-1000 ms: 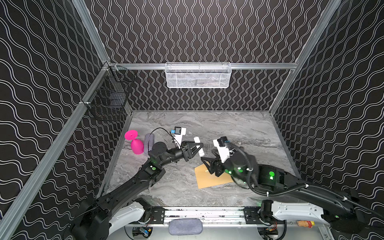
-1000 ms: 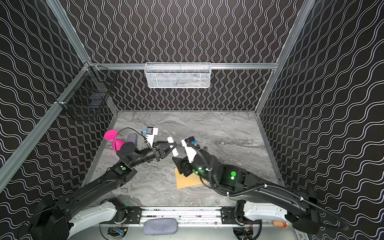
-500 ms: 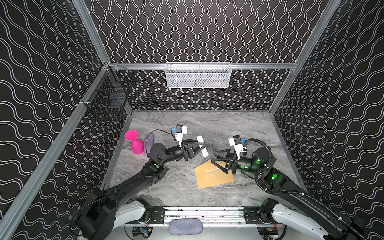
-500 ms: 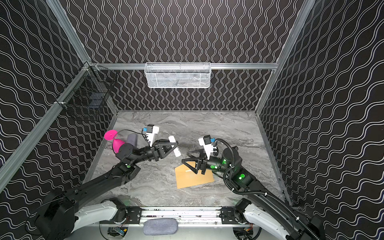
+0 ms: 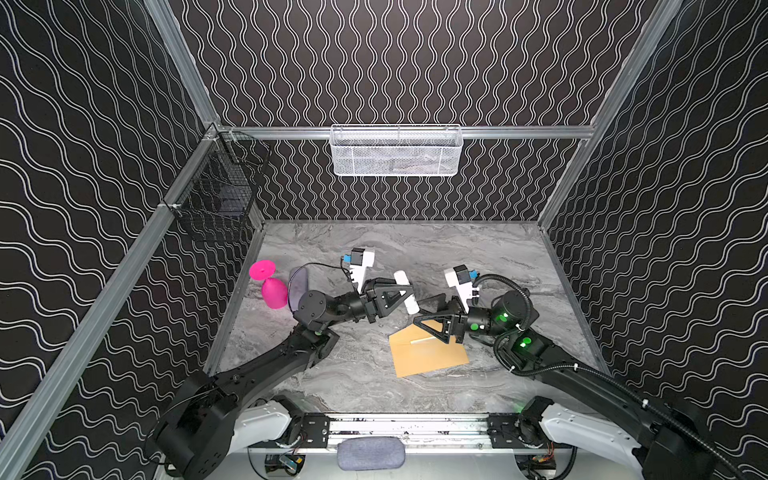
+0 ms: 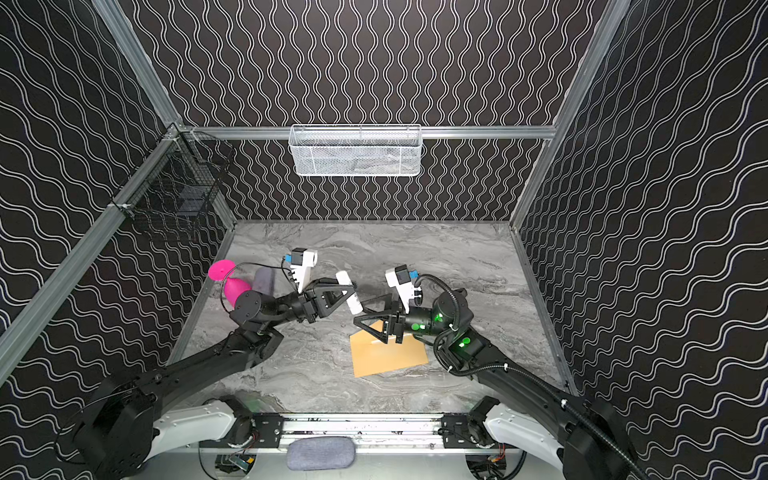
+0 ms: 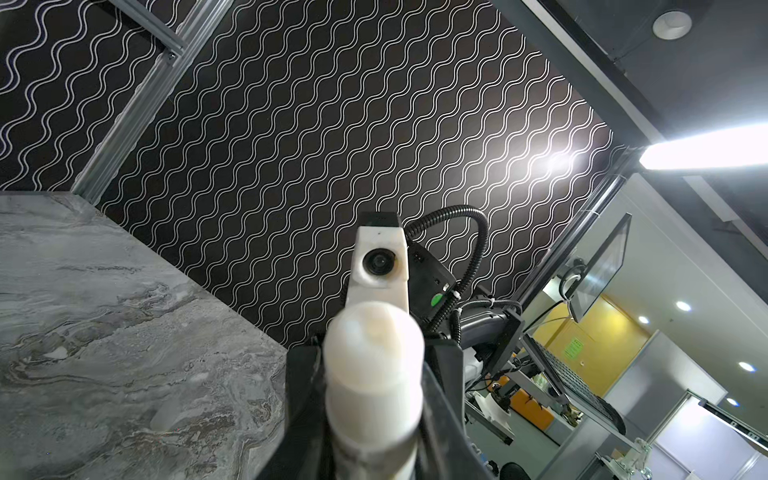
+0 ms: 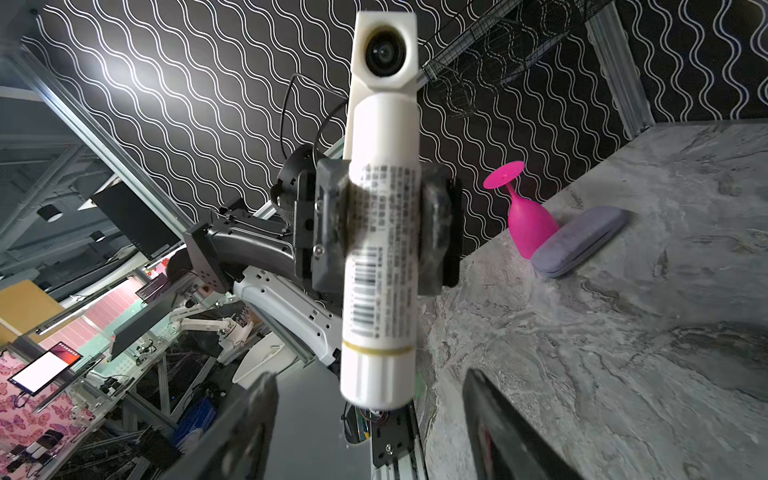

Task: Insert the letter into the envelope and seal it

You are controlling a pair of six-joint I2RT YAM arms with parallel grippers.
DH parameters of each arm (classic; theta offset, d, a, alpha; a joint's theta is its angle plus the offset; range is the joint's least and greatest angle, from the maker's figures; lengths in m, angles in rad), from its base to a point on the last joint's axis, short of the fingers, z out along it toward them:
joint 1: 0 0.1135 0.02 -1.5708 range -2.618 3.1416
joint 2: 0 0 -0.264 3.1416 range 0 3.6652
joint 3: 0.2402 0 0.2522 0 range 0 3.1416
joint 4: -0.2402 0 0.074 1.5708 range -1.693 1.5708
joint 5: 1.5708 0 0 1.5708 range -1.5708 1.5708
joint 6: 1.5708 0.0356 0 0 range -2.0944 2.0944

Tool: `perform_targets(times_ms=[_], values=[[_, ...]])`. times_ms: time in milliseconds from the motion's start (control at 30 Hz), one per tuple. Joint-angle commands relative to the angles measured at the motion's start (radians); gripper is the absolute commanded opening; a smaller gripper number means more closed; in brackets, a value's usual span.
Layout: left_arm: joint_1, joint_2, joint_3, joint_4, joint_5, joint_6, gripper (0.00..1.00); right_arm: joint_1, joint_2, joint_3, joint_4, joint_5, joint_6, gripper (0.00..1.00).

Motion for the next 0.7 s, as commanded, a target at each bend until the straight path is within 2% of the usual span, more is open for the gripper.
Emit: perform_targets(times_ms=[0,100,167,267,600,667], values=[[-0.002,-0.001,-0.006,0.042,-0.004,0.001,0.00,0.002,0.026,0.018,0.126,-0.043,0.040,0.67],[-0.002,-0.006,-0.008,0.033,-0.009,0.005,0.00,0.001,0.052,0.026,0.164,-0.059,0.061,0.60],[-0.002,-0.007,-0.006,0.027,-0.012,0.012,0.00,0.002,0.070,0.033,0.189,-0.074,0.079,0.51],[-0.004,-0.015,-0.003,0.012,-0.019,0.026,0.00,0.009,0.080,0.046,0.192,-0.082,0.086,0.43],[-0.011,-0.033,0.002,-0.065,-0.047,0.089,0.00,0.042,0.047,0.088,-0.008,-0.005,-0.032,0.29],[-0.017,-0.038,0.004,-0.096,-0.060,0.110,0.00,0.058,0.040,0.119,-0.099,0.036,-0.075,0.27]])
